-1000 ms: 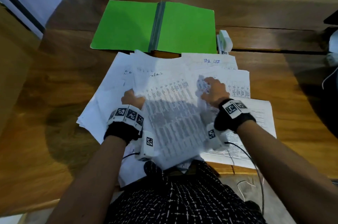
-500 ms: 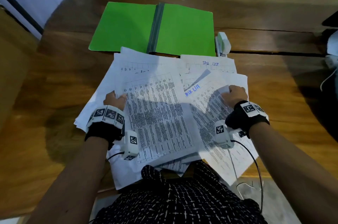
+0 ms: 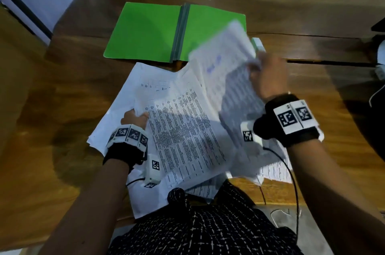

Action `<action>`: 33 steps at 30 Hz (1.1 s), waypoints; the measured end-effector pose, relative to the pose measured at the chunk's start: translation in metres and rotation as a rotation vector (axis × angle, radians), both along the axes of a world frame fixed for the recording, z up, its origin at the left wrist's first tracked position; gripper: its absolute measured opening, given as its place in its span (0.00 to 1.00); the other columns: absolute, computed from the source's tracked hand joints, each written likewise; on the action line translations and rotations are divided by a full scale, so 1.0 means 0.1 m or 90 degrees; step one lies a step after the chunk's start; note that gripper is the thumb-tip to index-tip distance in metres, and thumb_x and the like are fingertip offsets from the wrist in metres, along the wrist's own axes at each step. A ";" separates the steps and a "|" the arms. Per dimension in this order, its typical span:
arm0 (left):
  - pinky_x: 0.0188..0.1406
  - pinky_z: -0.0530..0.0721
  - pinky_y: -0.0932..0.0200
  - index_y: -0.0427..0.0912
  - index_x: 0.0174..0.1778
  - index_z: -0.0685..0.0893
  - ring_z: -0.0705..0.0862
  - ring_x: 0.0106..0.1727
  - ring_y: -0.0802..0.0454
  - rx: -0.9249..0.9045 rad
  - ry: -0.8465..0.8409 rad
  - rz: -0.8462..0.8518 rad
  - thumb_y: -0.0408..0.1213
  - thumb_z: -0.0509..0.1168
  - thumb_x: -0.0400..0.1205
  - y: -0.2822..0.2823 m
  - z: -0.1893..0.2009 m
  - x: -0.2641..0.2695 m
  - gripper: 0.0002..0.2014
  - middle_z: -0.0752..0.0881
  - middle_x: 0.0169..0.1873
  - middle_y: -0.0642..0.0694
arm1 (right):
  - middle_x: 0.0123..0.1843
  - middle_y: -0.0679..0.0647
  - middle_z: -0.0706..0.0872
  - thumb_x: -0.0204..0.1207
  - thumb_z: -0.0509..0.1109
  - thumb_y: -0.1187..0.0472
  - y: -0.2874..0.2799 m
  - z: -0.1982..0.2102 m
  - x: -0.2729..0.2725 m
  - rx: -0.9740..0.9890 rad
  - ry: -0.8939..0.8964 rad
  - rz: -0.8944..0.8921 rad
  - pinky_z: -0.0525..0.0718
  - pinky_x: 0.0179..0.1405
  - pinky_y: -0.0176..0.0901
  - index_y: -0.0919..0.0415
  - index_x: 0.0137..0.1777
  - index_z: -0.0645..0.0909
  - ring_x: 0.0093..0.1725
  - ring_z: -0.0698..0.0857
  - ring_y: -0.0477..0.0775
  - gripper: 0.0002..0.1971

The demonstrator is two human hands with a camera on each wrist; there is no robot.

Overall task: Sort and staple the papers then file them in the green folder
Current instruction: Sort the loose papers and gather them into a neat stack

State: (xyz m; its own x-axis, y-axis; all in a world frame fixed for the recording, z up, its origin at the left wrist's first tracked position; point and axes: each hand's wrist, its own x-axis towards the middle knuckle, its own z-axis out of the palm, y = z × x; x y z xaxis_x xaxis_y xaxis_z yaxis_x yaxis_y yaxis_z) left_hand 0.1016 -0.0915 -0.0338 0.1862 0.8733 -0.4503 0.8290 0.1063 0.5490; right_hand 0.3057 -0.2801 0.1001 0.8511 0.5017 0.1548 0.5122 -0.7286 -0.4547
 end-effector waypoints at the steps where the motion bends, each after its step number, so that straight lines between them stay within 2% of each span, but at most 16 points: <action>1: 0.70 0.75 0.44 0.32 0.68 0.77 0.76 0.69 0.31 -0.011 0.004 0.004 0.42 0.66 0.79 0.00 0.01 0.00 0.24 0.80 0.68 0.30 | 0.42 0.68 0.85 0.74 0.62 0.68 0.04 0.18 -0.01 0.076 -0.065 0.010 0.72 0.39 0.45 0.71 0.49 0.82 0.49 0.84 0.67 0.10; 4: 0.70 0.74 0.44 0.32 0.71 0.74 0.75 0.71 0.32 -0.037 0.011 0.027 0.46 0.67 0.78 0.02 0.01 0.01 0.30 0.77 0.70 0.31 | 0.33 0.51 0.75 0.75 0.61 0.66 0.14 0.65 -0.11 0.298 -0.183 0.048 0.64 0.32 0.26 0.72 0.44 0.82 0.33 0.75 0.44 0.10; 7: 0.65 0.77 0.47 0.31 0.70 0.75 0.78 0.68 0.32 -0.044 0.001 0.040 0.50 0.68 0.77 0.01 0.07 0.01 0.31 0.80 0.67 0.30 | 0.30 0.35 0.62 0.76 0.61 0.63 0.22 0.93 -0.14 0.445 -0.241 0.059 0.61 0.31 0.17 0.47 0.32 0.70 0.30 0.71 0.31 0.12; 9: 0.62 0.77 0.48 0.29 0.66 0.77 0.79 0.66 0.33 -0.056 -0.024 0.062 0.51 0.67 0.78 0.00 0.10 -0.01 0.30 0.82 0.64 0.29 | 0.31 0.38 0.68 0.77 0.61 0.59 0.31 0.92 -0.06 0.406 -0.175 0.054 0.61 0.29 0.19 0.45 0.33 0.67 0.33 0.69 0.38 0.12; 11: 0.62 0.77 0.50 0.30 0.66 0.78 0.78 0.68 0.35 -0.083 -0.053 0.073 0.47 0.64 0.81 0.05 0.04 -0.04 0.25 0.81 0.65 0.31 | 0.39 0.51 0.81 0.78 0.63 0.58 0.40 0.64 0.05 0.316 -0.038 0.043 0.68 0.29 0.21 0.59 0.43 0.82 0.42 0.76 0.44 0.08; 13: 0.58 0.79 0.52 0.37 0.54 0.83 0.77 0.68 0.37 -0.127 -0.106 0.093 0.44 0.58 0.84 0.10 0.00 -0.08 0.15 0.80 0.64 0.33 | 0.46 0.62 0.89 0.77 0.65 0.59 0.48 0.21 0.07 0.267 0.098 0.046 0.80 0.39 0.40 0.70 0.51 0.85 0.46 0.79 0.46 0.14; 15: 0.52 0.77 0.51 0.46 0.31 0.76 0.79 0.53 0.38 -0.158 -0.164 0.107 0.51 0.50 0.86 0.08 0.04 -0.10 0.21 0.82 0.42 0.36 | 0.51 0.69 0.88 0.78 0.66 0.58 0.50 -0.24 0.00 0.168 0.222 0.035 0.79 0.44 0.46 0.74 0.49 0.83 0.50 0.83 0.52 0.15; 16: 0.53 0.74 0.50 0.45 0.30 0.76 0.79 0.49 0.39 -0.161 -0.174 0.106 0.53 0.46 0.86 0.06 0.08 -0.10 0.25 0.80 0.37 0.38 | 0.51 0.70 0.87 0.78 0.65 0.57 0.48 -0.45 -0.03 0.100 0.269 0.012 0.77 0.44 0.46 0.73 0.44 0.81 0.53 0.84 0.57 0.16; 18: 0.66 0.72 0.50 0.35 0.53 0.84 0.79 0.62 0.35 -0.175 -0.192 0.101 0.56 0.43 0.85 0.03 0.11 -0.09 0.31 0.83 0.55 0.29 | 0.54 0.70 0.85 0.80 0.64 0.57 0.41 -0.80 -0.13 0.022 0.364 -0.015 0.75 0.48 0.45 0.70 0.40 0.79 0.59 0.83 0.63 0.15; 19: 0.72 0.69 0.48 0.32 0.66 0.79 0.76 0.69 0.34 -0.188 -0.194 0.077 0.58 0.44 0.84 -0.02 0.14 -0.09 0.34 0.79 0.66 0.28 | 0.57 0.71 0.85 0.80 0.63 0.57 0.39 -0.95 -0.19 0.006 0.400 -0.010 0.77 0.53 0.48 0.72 0.46 0.80 0.61 0.82 0.66 0.15; 22: 0.74 0.72 0.45 0.33 0.72 0.73 0.78 0.69 0.37 -0.207 -0.237 -0.022 0.72 0.62 0.64 -0.14 0.15 -0.08 0.51 0.78 0.69 0.32 | 0.58 0.72 0.82 0.81 0.61 0.59 0.39 -1.20 -0.40 -0.015 0.420 0.017 0.78 0.56 0.54 0.78 0.60 0.74 0.59 0.81 0.67 0.19; 23: 0.73 0.73 0.41 0.35 0.72 0.72 0.78 0.69 0.38 -0.195 -0.238 -0.036 0.69 0.69 0.58 -0.16 0.09 -0.09 0.53 0.79 0.69 0.34 | 0.55 0.70 0.79 0.80 0.61 0.60 0.40 -1.23 -0.46 -0.006 0.416 0.018 0.76 0.52 0.52 0.78 0.63 0.71 0.56 0.80 0.64 0.20; 24: 0.73 0.74 0.39 0.35 0.73 0.71 0.78 0.69 0.37 -0.183 -0.234 -0.050 0.60 0.73 0.62 -0.18 0.04 -0.09 0.48 0.79 0.70 0.34 | 0.51 0.66 0.75 0.80 0.62 0.61 0.41 -1.22 -0.51 0.012 0.423 0.014 0.72 0.49 0.48 0.78 0.66 0.66 0.52 0.76 0.60 0.21; 27: 0.70 0.77 0.40 0.34 0.71 0.73 0.81 0.65 0.39 -0.129 -0.333 -0.069 0.28 0.65 0.78 -0.28 0.24 -0.07 0.24 0.81 0.66 0.35 | 0.52 0.61 0.70 0.79 0.63 0.64 0.37 -1.14 -0.51 0.133 0.496 -0.026 0.70 0.48 0.43 0.71 0.72 0.55 0.51 0.73 0.55 0.26; 30: 0.55 0.86 0.57 0.33 0.67 0.76 0.86 0.51 0.49 -0.077 -0.477 -0.084 0.22 0.63 0.79 -0.26 0.68 -0.03 0.19 0.85 0.52 0.42 | 0.56 0.57 0.73 0.79 0.63 0.65 0.34 -0.89 -0.40 0.269 0.579 -0.093 0.72 0.54 0.43 0.66 0.70 0.60 0.54 0.75 0.54 0.23; 33: 0.45 0.87 0.64 0.33 0.61 0.80 0.88 0.40 0.67 0.054 -0.540 -0.121 0.26 0.67 0.78 -0.15 1.16 -0.02 0.15 0.85 0.42 0.52 | 0.54 0.66 0.82 0.75 0.63 0.69 0.38 -0.42 -0.33 0.422 0.469 -0.012 0.72 0.51 0.45 0.72 0.52 0.75 0.50 0.80 0.60 0.09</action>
State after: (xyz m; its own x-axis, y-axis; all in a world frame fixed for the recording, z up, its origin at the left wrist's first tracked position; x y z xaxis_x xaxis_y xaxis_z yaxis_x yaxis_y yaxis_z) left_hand 0.0995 -0.1065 0.0823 0.5744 0.8181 -0.0289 0.1371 -0.0614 0.9887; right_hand 0.2726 -0.2417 0.0582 0.8542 0.4904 -0.1727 -0.0721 -0.2172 -0.9735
